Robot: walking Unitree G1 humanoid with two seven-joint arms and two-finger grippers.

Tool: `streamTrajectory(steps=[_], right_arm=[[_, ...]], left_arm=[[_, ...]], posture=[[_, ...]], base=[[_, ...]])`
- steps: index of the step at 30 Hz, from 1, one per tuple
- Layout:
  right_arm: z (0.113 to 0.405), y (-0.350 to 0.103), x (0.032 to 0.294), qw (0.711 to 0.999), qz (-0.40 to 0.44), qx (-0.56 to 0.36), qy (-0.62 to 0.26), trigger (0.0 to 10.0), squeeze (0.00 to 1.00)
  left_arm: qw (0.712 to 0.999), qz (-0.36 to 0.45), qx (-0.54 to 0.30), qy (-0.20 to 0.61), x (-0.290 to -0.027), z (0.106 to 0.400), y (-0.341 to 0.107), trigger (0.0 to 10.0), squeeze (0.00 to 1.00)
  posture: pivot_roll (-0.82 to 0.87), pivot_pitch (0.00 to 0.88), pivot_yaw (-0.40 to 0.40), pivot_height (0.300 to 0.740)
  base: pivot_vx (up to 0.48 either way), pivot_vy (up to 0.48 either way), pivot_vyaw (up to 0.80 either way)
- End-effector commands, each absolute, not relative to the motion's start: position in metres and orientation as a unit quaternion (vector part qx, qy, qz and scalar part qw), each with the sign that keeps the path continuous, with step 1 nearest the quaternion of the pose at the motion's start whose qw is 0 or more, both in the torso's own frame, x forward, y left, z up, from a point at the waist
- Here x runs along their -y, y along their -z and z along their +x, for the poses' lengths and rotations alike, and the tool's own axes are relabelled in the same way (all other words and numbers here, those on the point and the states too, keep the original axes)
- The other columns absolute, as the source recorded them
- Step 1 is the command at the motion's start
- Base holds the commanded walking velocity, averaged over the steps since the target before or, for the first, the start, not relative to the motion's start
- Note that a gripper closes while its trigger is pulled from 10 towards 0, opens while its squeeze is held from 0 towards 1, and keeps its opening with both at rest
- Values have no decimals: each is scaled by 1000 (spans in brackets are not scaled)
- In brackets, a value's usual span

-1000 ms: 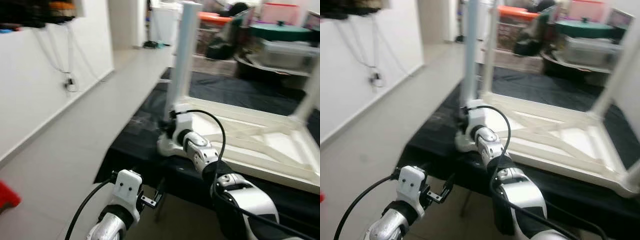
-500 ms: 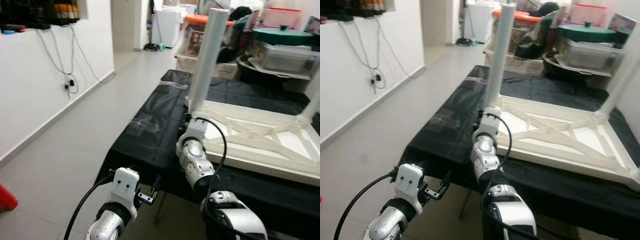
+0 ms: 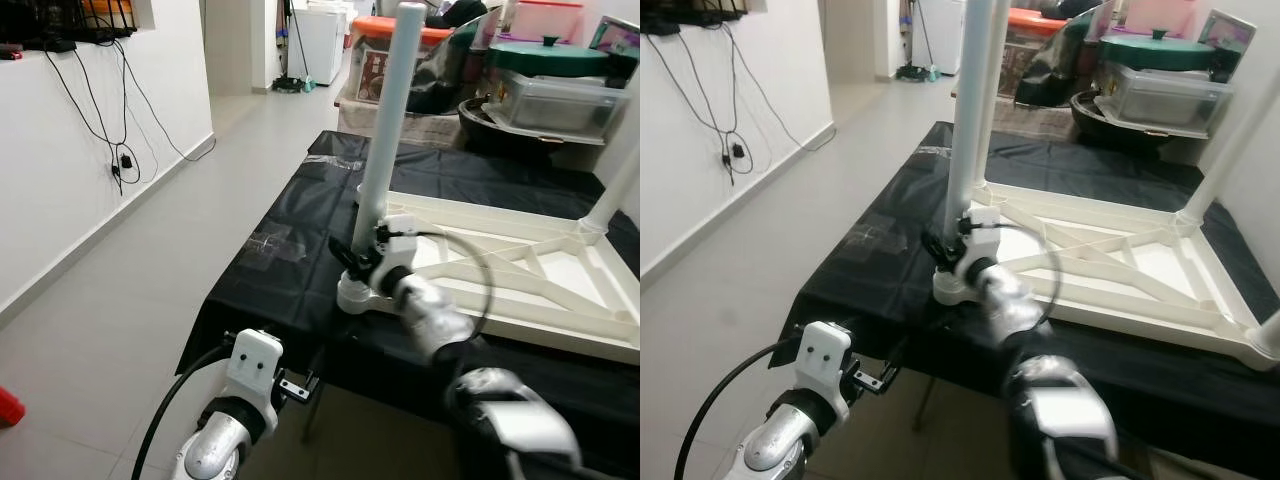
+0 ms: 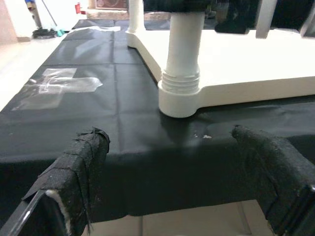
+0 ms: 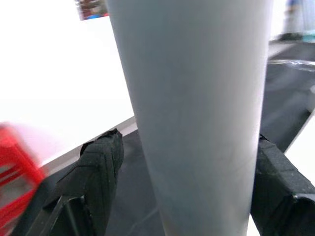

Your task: Building children table

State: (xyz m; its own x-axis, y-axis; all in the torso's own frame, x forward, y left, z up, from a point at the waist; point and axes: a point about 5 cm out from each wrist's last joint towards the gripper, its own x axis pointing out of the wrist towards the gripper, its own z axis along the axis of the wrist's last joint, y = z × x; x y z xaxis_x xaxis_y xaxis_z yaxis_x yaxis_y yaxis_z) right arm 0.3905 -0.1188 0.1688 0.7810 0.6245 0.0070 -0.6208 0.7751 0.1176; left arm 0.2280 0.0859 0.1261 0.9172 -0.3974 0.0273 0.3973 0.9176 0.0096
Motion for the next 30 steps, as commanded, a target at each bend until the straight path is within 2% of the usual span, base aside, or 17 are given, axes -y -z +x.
streamTrajectory(steps=[1, 4, 12, 13, 16, 18, 19, 21, 24, 25, 27, 28, 29, 30], right_arm=[[385, -163, 96, 907, 29, -50, -416, 10000, 0], [377, -158, 82, 853, -19, -92, -513, 10000, 0], [376, -162, 66, 838, -12, -98, -537, 10000, 0], [378, -162, 64, 850, -8, -96, -517, 0, 0], [380, -162, 63, 863, -4, -94, -496, 0, 0], [386, -163, 70, 898, -23, -76, -433, 0, 0], [386, -163, 70, 898, -23, -76, -433, 0, 0], [392, -160, 83, 938, -25, -67, -340, 0, 0], [395, -159, 90, 953, -22, -65, -294, 0, 0], [398, -156, 102, 975, -12, -64, -214, 0, 0], [398, -156, 102, 975, -12, -64, -214, 0, 0], [399, -152, 118, 992, 3, -63, -109, 0, 0], [399, -152, 118, 992, 3, -63, -109, 0, 0], [397, -146, 133, 998, 14, -63, -8, 0, 0]], left_arm=[[979, 5, 11, 204, -85, 228, -123, 10000, 0], [979, 4, 10, 205, -84, 228, -122, 10000, 0], [979, 6, 9, 205, -82, 224, -120, 10000, 0], [979, 7, 8, 206, -82, 222, -119, 10000, 0], [978, 7, 7, 206, -82, 220, -117, 10000, 0], [978, 6, 4, 207, -81, 220, -116, 10000, 0], [978, 6, 4, 207, -81, 220, -116, 10000, 0], [978, 5, 3, 208, -81, 220, -115, 10000, 0], [978, 4, 2, 208, -81, 221, -115, 10000, 0], [978, 4, 3, 208, -81, 221, -115, 10000, 0], [978, 4, 3, 208, -81, 221, -115, 10000, 0], [978, 4, 3, 208, -82, 222, -115, 10000, 0], [978, 4, 3, 208, -82, 222, -115, 10000, 0], [978, 5, 2, 209, -82, 223, -115, 10000, 0]], posture=[[76, 0, -91, 740], [100, 0, -111, 740], [125, 0, -127, 740], [119, 0, -123, 740], [119, 0, -123, 740], [108, 0, -120, 740], [108, 0, -120, 740], [102, 0, -116, 740], [101, 0, -116, 740], [97, 0, -113, 740], [97, 0, -113, 740], [84, 0, -100, 740], [84, 0, -100, 740], [78, 0, -100, 740]], base=[[0, 0, 0], [0, 0, 0], [0, 0, 0], [0, 0, 0], [0, 0, 0], [0, 0, 0], [0, 0, 0], [0, 0, 0], [0, 0, 0], [0, 0, 0], [0, 0, 0], [0, 0, 0], [0, 0, 0], [0, 0, 0]])
